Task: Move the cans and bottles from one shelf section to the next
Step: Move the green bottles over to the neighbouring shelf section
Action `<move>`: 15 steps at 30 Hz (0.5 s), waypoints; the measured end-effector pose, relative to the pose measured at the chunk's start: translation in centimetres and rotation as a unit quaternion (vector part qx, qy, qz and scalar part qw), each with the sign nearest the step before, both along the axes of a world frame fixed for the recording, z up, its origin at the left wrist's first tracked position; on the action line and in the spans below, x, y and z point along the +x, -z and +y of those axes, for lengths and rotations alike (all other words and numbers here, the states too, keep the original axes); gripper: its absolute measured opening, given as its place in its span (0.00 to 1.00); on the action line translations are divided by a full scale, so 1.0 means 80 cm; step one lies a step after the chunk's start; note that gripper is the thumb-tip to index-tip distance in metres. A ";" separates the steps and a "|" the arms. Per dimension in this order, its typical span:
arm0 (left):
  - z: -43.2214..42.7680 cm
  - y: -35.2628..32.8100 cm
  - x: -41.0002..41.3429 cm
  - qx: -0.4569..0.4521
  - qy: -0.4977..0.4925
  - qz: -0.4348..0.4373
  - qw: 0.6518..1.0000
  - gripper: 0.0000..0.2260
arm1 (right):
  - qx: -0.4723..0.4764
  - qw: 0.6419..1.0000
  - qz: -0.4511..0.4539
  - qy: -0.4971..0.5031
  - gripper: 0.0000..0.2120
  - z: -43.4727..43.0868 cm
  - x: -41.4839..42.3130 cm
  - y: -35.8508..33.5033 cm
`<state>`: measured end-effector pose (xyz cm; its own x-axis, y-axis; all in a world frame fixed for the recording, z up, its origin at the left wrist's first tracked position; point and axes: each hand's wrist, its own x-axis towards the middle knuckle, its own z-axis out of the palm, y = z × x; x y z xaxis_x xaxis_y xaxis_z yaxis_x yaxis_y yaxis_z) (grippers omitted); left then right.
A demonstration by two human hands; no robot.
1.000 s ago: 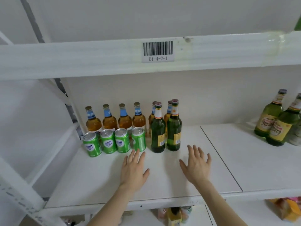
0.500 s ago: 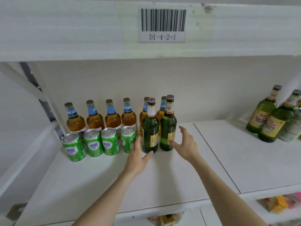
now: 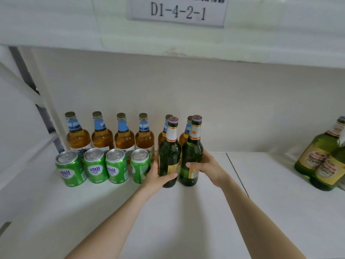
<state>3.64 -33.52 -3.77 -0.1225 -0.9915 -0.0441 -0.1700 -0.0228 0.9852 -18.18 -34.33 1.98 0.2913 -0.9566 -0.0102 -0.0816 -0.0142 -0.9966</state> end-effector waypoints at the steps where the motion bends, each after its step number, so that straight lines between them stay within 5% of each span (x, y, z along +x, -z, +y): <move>1: -0.003 0.001 -0.001 0.007 -0.007 0.005 1.000 0.43 | 0.002 1.000 -0.007 -0.006 0.30 -0.002 0.001 0.000; 12: 0.018 -0.003 0.006 0.022 -0.022 0.002 1.000 0.47 | -0.019 0.997 -0.044 0.061 0.31 0.022 0.006 0.013; 15: 0.034 -0.004 0.013 0.041 -0.007 0.017 0.999 0.39 | -0.005 0.995 -0.053 0.080 0.29 0.039 0.008 0.012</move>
<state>4.66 -30.81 -3.46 -0.1122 -0.9863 -0.1206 -0.1351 -0.1051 0.9852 -17.53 -31.20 1.05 0.1346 -0.9906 0.0226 0.0217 -0.0199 -0.9996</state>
